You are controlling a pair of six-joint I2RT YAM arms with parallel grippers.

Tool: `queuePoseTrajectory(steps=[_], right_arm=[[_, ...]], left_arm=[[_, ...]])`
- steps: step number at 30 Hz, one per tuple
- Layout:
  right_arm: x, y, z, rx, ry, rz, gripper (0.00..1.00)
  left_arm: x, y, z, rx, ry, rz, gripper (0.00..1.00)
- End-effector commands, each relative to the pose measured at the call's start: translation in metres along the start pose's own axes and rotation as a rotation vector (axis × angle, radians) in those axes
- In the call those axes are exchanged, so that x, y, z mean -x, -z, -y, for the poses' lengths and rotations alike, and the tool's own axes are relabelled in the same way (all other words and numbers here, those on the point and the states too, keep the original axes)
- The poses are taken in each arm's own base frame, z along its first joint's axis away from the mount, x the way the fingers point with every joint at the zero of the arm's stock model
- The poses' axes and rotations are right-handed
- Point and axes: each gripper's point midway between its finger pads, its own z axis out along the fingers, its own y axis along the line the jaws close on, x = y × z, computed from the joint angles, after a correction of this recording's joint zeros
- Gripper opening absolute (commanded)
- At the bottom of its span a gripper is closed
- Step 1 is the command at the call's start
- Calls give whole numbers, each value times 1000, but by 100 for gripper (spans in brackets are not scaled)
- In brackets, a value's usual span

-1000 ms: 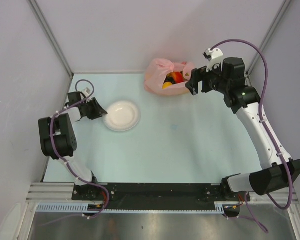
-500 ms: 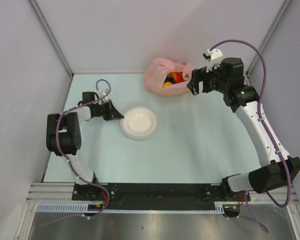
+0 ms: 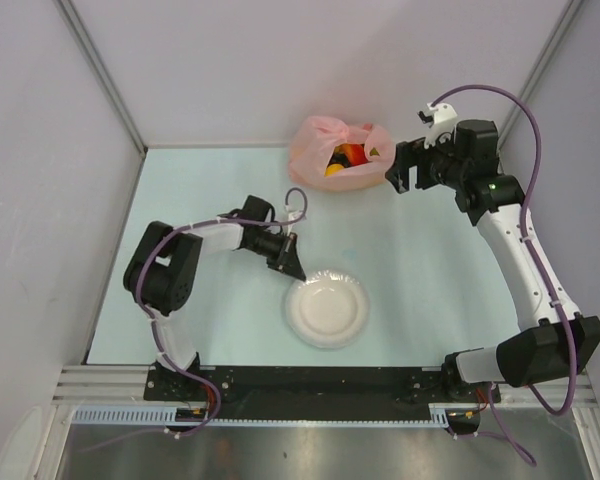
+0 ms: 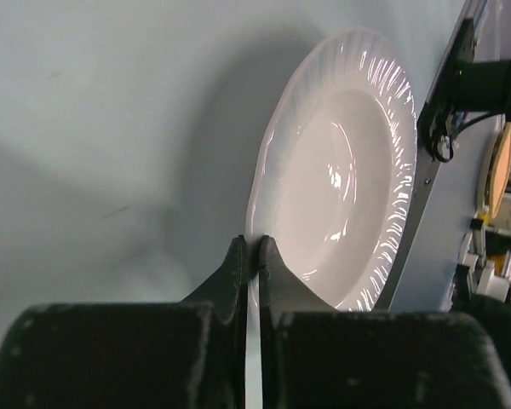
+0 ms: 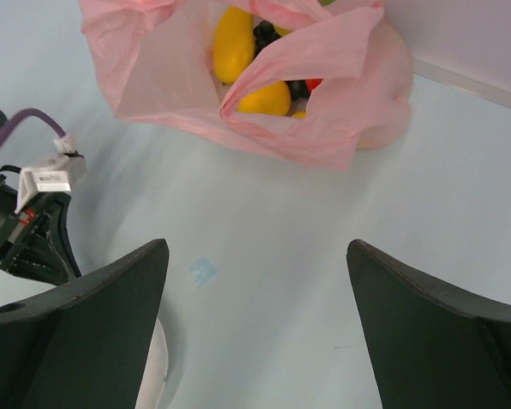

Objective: Take the fake fruits out of the plastic bag
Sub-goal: Move the plate to the center of the board.

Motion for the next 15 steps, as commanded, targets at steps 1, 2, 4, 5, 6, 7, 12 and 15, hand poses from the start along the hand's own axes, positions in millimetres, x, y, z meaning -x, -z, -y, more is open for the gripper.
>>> queuePoseTrajectory(steps=[1, 2, 4, 5, 6, 7, 12, 15], right_arm=[[7, 4, -5, 29, 11, 41, 91], [5, 2, -6, 34, 9, 38, 91], [3, 1, -4, 36, 5, 35, 91], [4, 2, -3, 33, 5, 38, 91], [5, 2, -1, 30, 6, 43, 91], [8, 3, 0, 31, 9, 53, 91], [18, -1, 3, 31, 14, 96, 89], [34, 0, 1, 32, 22, 158, 88]], left_arm=[[7, -23, 15, -13, -150, -49, 0], [8, -27, 20, -19, -179, -59, 12], [17, -23, 30, -7, -220, -46, 40], [21, -19, 36, -6, -250, -35, 52], [20, -12, 39, 3, -257, -43, 56], [28, -2, 46, 22, -302, -24, 61], [81, 73, 89, 136, -500, 142, 71], [147, 125, 114, 248, -584, 366, 76]])
